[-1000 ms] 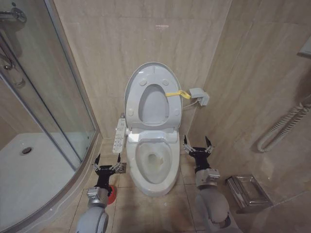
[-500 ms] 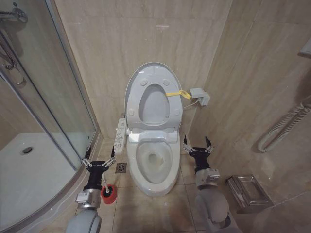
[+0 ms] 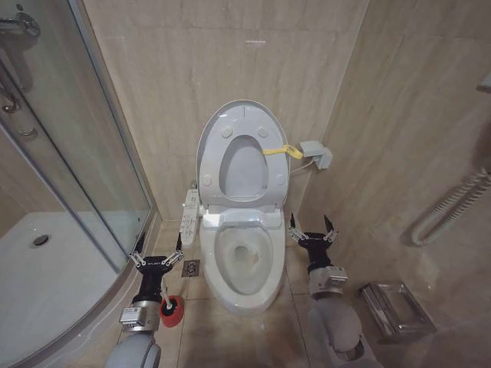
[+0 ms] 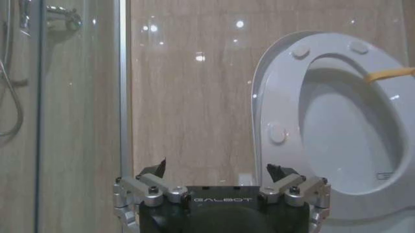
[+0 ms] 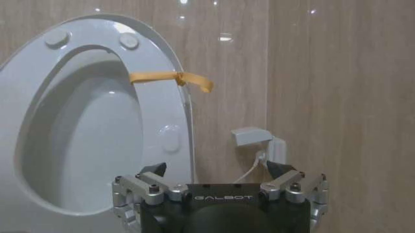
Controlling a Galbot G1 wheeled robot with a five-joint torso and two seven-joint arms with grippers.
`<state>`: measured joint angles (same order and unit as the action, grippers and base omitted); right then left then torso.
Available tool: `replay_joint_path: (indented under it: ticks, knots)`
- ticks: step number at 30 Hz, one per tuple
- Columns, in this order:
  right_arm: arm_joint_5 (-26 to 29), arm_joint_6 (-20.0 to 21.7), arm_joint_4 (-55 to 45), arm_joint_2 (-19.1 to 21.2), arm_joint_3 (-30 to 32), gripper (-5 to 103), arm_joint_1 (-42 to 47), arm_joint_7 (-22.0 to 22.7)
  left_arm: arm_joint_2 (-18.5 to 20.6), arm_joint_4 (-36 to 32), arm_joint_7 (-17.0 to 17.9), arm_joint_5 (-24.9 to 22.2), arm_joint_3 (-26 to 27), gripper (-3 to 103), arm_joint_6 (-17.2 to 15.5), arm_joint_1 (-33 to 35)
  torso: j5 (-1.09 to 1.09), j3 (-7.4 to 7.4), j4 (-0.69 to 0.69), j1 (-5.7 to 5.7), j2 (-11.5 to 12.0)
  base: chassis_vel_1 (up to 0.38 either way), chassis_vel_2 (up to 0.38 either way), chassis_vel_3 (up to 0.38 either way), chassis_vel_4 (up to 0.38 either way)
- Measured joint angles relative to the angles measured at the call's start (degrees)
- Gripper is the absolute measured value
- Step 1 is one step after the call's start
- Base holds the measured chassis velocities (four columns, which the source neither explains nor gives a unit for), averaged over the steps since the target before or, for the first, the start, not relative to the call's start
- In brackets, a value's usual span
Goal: Open the toilet lid, clean the toilet bowl with a toilet brush, close the toilet lid, and flush.
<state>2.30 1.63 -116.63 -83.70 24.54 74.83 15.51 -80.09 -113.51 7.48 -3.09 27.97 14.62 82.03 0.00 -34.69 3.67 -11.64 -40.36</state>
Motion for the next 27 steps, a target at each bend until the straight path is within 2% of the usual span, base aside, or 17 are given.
replay_joint_path:
  ticks: [15,21,24,26,27]
  knots:
    - [0.0,0.0,0.0,0.0,0.0,100,0.01,0.0,-0.21,1.09,-0.2,0.28,-0.33,100,-0.08,-0.2,0.01,0.01,0.01,0.04,-0.01,-0.026,0.034,0.029,-0.029]
    - [0.0,0.0,0.0,0.0,0.0,100,0.0,0.0,-0.33,1.72,-0.09,0.97,-0.78,100,0.2,-0.06,0.01,0.0,0.0,-0.01,0.0,-0.125,0.092,0.095,-0.086]
    - [0.0,0.0,0.0,0.0,0.0,100,-0.02,0.0,-0.55,2.57,0.57,1.79,-1.08,100,0.91,0.21,0.01,-0.02,0.02,-0.05,0.01,-0.135,0.086,0.091,-0.112]
    - [0.0,0.0,0.0,0.0,0.0,100,-0.02,0.0,-0.84,3.87,2.84,3.33,-1.56,100,2.11,1.04,0.0,-0.01,0.0,-0.04,0.01,-0.091,0.084,0.049,-0.06]
    - [0.0,0.0,0.0,0.0,0.0,100,-0.02,0.0,-0.84,3.87,2.84,3.33,-1.56,100,2.11,1.04,0.0,-0.01,0.0,-0.04,0.01,-0.061,0.084,0.04,-0.031]
